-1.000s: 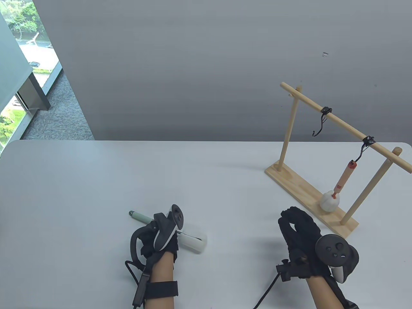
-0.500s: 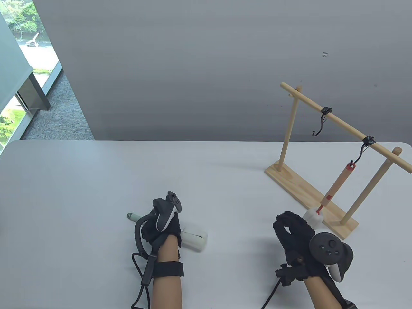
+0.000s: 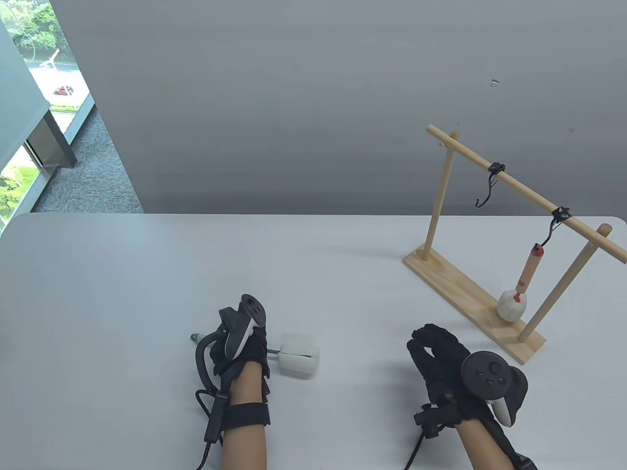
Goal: Hook cup brush handle onto s-hook
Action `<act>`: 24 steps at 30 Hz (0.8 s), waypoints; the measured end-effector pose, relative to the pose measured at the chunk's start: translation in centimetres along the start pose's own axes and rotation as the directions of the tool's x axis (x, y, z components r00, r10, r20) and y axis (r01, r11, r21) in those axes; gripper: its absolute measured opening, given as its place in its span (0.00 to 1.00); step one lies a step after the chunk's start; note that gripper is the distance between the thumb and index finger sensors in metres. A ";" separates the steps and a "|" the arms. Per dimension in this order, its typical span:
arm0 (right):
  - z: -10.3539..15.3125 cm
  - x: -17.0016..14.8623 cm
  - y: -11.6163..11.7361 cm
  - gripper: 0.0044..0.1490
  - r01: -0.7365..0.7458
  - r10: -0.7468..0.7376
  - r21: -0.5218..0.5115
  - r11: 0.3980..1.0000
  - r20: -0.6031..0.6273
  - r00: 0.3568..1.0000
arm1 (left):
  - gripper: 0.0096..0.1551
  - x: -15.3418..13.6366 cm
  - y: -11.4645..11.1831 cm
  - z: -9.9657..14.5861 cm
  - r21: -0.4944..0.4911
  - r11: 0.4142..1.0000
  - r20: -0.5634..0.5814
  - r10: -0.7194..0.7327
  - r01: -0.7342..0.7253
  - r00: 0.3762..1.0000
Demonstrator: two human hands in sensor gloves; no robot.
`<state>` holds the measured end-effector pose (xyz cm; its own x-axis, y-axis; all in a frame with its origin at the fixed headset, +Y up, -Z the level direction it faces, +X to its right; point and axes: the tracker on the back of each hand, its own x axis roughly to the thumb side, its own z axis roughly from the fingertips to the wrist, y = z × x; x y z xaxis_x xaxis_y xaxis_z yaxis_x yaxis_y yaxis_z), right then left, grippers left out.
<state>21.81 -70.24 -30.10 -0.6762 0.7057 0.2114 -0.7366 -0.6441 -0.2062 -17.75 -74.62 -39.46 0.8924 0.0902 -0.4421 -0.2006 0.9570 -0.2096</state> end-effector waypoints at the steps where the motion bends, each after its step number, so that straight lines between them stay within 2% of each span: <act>1: 0.0 0.5 0.3 0.34 -0.004 0.004 0.006 1.000 0.007 1.000 | 0.36 -0.2 0.3 0.4 0.027 0.999 0.028 0.033 -0.034 0.999; 3: 0.0 1.3 1.0 0.34 -0.010 0.009 0.023 1.000 0.023 1.000 | 0.36 -0.3 0.8 1.3 0.071 0.994 0.074 0.073 -0.078 0.995; 7: 0.1 3.2 2.9 0.35 -0.027 0.022 0.095 0.995 0.056 0.998 | 0.35 0.1 1.5 3.6 0.129 0.976 0.243 0.138 -0.173 0.960; 12: -0.6 6.0 6.4 0.36 -0.038 0.021 0.253 0.967 0.071 0.997 | 0.35 2.0 1.8 7.9 0.187 0.938 0.465 0.177 -0.292 0.867; 16: -1.2 7.3 8.5 0.37 -0.061 0.042 0.344 0.937 0.061 0.997 | 0.34 3.6 1.6 10.9 0.244 0.912 0.576 0.137 -0.330 0.806; 19: -1.4 7.4 9.8 0.39 -0.090 0.064 0.478 0.874 0.070 0.995 | 0.34 4.3 1.4 12.5 0.308 0.895 0.606 0.077 -0.323 0.791; 24: -0.9 6.9 10.6 0.39 -0.077 0.043 0.516 0.853 0.078 0.996 | 0.34 4.5 0.9 12.9 0.306 0.885 0.635 0.085 -0.352 0.768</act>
<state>9.35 -72.00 -31.66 -0.7056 0.6524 0.2765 -0.5814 -0.7561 0.3004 -8.71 -69.84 -30.37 0.9247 0.3261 0.1964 -0.3675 0.8993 0.2370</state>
